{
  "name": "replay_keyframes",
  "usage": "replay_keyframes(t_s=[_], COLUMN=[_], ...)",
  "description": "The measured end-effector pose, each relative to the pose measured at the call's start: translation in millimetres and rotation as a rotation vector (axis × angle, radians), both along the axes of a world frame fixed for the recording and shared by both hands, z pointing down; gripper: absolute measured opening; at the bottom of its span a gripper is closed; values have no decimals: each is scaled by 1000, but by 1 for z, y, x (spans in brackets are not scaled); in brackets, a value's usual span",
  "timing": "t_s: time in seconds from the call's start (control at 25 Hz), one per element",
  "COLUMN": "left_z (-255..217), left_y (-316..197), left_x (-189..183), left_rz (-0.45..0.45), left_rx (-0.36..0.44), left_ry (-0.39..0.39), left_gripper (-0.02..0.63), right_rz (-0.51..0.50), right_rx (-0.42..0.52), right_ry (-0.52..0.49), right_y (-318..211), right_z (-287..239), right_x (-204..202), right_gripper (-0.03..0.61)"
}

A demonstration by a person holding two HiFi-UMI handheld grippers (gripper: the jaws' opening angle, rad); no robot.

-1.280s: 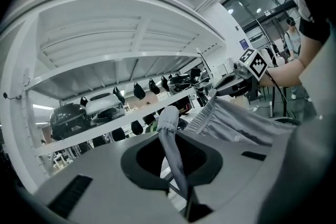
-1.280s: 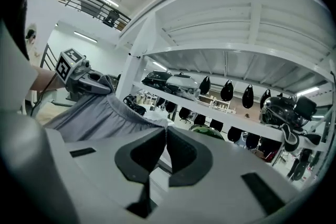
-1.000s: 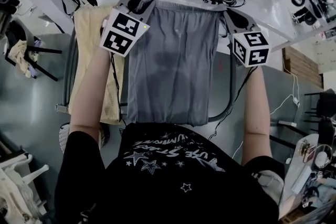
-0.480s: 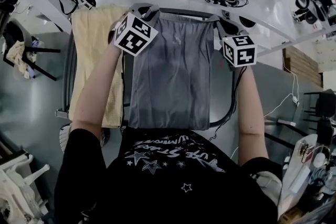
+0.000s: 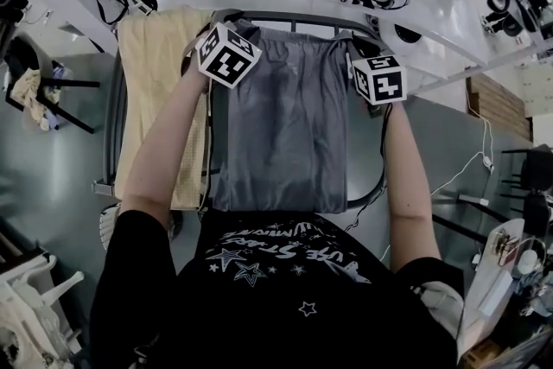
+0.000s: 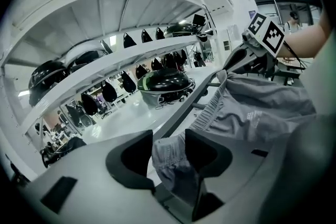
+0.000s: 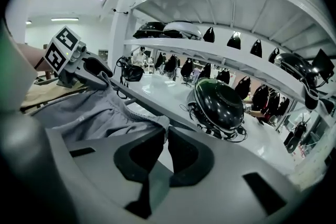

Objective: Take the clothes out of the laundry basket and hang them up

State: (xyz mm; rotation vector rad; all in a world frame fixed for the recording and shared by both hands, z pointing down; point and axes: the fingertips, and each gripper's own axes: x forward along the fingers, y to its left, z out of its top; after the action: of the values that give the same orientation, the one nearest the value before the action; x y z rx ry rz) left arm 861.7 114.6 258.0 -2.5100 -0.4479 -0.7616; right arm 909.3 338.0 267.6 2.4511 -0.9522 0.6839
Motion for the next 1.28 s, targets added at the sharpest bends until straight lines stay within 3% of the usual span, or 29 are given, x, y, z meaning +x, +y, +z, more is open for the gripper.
replay_keyframes(t_s=[0.16, 0.48, 1.04, 1.28], left_z=[4, -3, -25, -34], left_y=[0, -3, 6, 11], left_x=[-3, -16, -53, -75], left_rz=[-7, -21, -77, -100], left_rx=[3, 0, -4, -4], left_ry=[-21, -29, 6, 21], left_gripper=[265, 301, 304, 304], right_rz=[28, 30, 3, -96], right_rx=[-3, 74, 87, 119], right_ry=[-46, -107, -133, -173], right_y=[8, 15, 32, 25], right_z=[14, 10, -3, -6], right_x=[-1, -10, -54, -76], right_gripper=[72, 107, 81, 173])
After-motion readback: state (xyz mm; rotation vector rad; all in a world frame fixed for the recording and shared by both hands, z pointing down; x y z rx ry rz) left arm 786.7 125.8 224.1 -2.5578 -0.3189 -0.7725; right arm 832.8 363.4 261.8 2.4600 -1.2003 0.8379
